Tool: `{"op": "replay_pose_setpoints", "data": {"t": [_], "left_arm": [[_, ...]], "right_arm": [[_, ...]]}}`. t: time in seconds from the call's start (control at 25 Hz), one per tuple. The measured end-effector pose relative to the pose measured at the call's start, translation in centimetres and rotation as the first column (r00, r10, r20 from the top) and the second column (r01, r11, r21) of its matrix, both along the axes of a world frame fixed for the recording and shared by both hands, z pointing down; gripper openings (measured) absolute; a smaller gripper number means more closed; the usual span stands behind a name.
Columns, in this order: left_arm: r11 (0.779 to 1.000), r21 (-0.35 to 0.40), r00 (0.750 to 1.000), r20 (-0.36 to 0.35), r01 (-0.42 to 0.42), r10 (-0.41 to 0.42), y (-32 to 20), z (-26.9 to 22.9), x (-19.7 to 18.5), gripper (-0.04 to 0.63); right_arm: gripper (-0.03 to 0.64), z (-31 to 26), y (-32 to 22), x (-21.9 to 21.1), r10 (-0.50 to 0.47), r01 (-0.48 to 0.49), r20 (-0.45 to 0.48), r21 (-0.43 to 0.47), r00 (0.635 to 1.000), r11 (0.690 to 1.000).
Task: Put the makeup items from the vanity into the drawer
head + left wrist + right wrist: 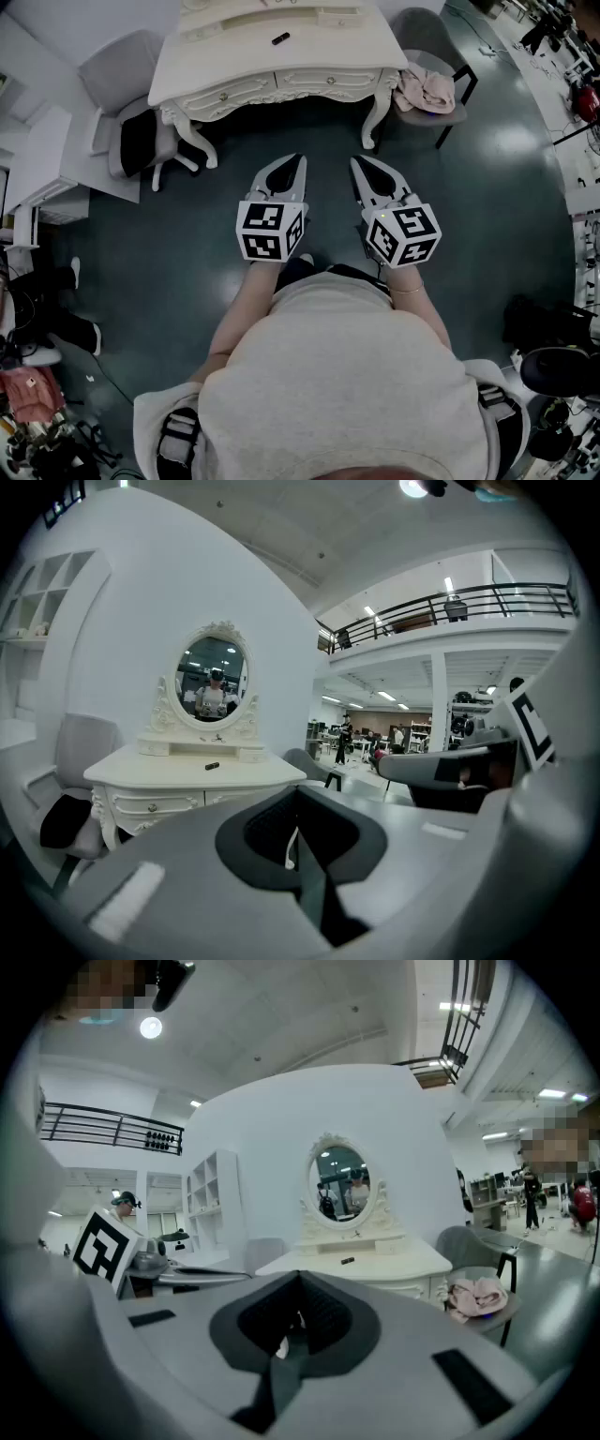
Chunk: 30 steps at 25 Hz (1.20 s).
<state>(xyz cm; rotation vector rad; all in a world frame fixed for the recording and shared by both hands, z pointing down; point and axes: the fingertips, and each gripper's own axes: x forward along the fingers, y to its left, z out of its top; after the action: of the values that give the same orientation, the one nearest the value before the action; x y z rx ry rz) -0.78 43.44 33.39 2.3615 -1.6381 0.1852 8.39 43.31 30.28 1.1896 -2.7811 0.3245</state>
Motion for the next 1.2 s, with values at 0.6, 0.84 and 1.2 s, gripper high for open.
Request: {"op": "replay_pose_setpoints", "data": {"t": [0.6,0.84,1.2], "left_arm": [[0.999,0.04,1.0,0.0,-0.024,0.024,0.1,-0.3,2.3,0.009],[0.999,0.04,0.999,-0.033,-0.01,0.011,0.8,0.3,4.3,0.009],[1.0,-0.012,0.999,-0.049,0.01,-0.01,0.5,2.3,5.7,0.009]], "right_arm": [[0.008,-0.2,0.2,0.6,-0.054,0.054,0.005,0.03,0.999,0.998],[0.008,0.0,1.5,1.9,-0.106,0.106,0.006,0.029,0.994,0.994],[0.008,1.8,0.8,3.2,-0.116,0.116,0.01,-0.015,0.993,0.993]]}}
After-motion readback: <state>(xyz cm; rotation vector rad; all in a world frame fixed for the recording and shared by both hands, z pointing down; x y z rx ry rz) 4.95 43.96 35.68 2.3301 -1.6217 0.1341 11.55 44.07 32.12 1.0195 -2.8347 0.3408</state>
